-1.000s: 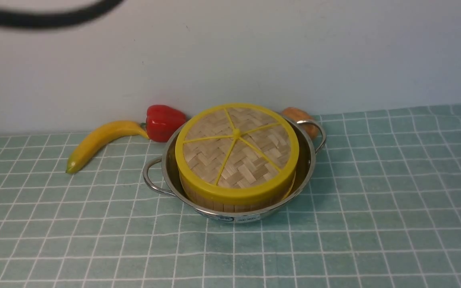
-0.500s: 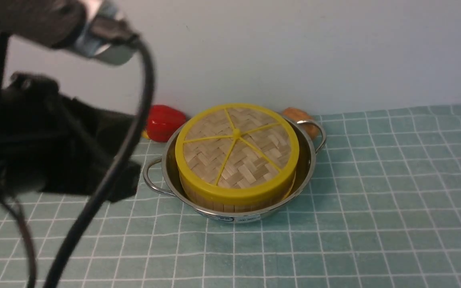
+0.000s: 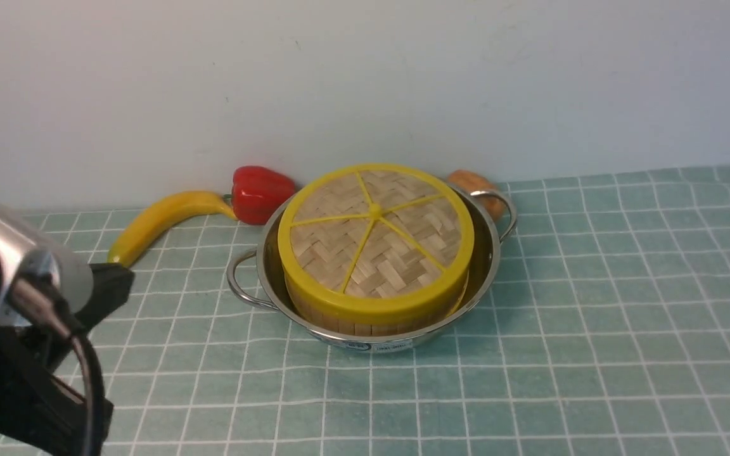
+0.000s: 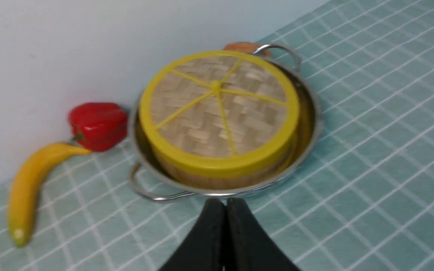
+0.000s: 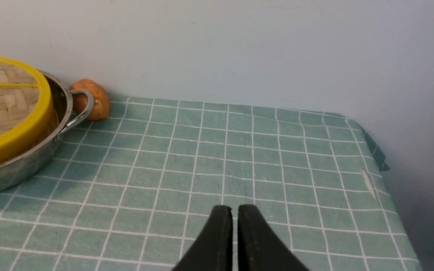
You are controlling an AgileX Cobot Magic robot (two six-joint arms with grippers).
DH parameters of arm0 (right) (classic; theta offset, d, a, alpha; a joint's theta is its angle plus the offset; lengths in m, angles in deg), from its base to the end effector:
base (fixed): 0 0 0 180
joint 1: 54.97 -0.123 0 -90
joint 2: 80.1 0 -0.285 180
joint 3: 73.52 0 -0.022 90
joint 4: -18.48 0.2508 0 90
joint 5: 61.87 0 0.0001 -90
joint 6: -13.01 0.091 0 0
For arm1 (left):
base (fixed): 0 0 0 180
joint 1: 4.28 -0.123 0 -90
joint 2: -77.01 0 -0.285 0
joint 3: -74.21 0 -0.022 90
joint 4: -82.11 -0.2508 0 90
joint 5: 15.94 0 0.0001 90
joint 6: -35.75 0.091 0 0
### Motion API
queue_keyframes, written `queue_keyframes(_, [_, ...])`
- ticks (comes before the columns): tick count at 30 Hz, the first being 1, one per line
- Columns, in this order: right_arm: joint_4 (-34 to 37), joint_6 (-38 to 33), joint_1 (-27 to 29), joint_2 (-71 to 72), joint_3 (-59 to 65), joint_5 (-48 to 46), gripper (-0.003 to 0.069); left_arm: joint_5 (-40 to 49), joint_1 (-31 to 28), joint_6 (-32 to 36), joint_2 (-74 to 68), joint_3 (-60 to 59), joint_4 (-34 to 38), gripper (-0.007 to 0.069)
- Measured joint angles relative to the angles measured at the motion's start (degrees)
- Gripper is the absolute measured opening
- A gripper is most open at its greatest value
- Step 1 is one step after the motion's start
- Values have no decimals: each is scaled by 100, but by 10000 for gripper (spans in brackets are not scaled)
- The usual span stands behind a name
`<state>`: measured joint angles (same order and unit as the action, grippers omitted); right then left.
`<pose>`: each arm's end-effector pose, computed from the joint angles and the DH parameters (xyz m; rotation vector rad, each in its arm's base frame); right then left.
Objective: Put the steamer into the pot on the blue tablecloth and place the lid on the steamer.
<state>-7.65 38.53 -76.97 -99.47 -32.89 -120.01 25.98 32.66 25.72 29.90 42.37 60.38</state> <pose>0.0253 -0.0265 0.3258 0.0521 1.9778 -0.0122 0.1136 -0.0572 0.3589 0.6173 1.9621 -0.0701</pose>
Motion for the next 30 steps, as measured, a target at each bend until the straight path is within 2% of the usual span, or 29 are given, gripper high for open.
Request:
queue_keyframes(2, [65,0,0,0,0,0,57,-285,-635,25,185,-337,-234,-19])
queue_keyframes(3, [78,0,0,0,0,0,59,-543,-1158,-20,388,-603,-302,-19])
queue_keyframes(4, [84,0,0,0,0,0,61,-749,-1386,-111,494,-805,-319,-18])
queue_keyframes(6, [188,0,0,0,0,0,67,-1417,-2213,-424,1013,-1477,-358,-13])
queue_keyframes(10, [348,0,0,0,0,0,71,-1967,-2798,-764,1607,-2164,-371,-8])
queue_keyframes(11, [422,0,0,0,0,0,76,-2272,-3031,-1002,2128,-2697,-375,-8])
queue_keyframes(18, [847,0,0,0,0,0,99,-2742,-3107,-1523,3712,-3929,-382,7])
queue_keyframes(21, [970,0,0,0,0,0,105,-2858,-3107,-1606,3878,-4035,-382,12])
queue_keyframes(30, [1608,0,0,0,0,16,132,-4002,-3107,-1778,3932,-4055,-382,22])
